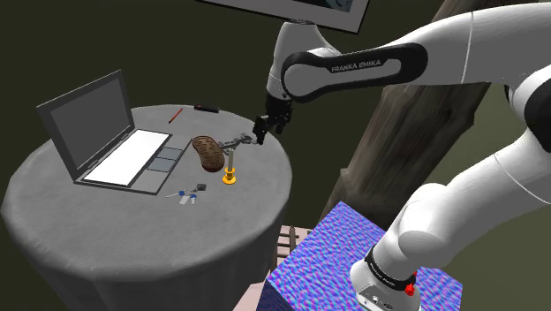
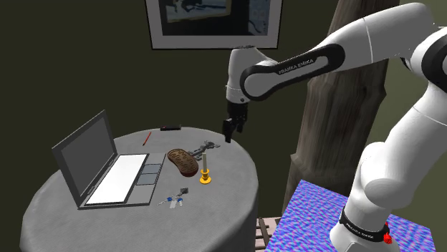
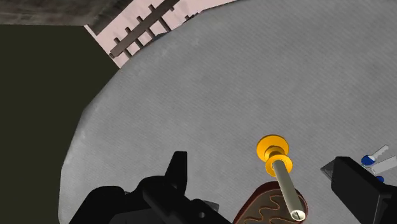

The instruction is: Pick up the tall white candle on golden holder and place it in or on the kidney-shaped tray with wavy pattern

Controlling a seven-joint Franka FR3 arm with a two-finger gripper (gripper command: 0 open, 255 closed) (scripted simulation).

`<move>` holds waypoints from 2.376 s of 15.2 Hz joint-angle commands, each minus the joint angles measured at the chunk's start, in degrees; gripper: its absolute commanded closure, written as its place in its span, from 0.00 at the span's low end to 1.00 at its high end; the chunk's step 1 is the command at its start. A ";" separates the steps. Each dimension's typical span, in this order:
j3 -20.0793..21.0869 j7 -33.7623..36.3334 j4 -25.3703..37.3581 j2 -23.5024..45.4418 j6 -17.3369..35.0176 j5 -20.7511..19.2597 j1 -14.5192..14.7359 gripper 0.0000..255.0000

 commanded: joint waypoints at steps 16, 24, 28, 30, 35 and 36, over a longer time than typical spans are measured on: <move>3.22 7.39 11.53 22.42 13.86 -3.13 1.83 0.00; 3.18 7.54 11.25 23.20 14.91 -3.35 1.84 0.00; 3.18 7.53 11.25 23.19 14.90 -3.35 1.84 1.00; 3.18 7.53 11.25 23.19 14.90 -3.35 1.84 1.00; 3.18 7.54 11.25 23.20 14.91 -3.35 1.84 1.00; 3.20 7.43 11.60 22.83 14.19 -3.22 1.83 1.00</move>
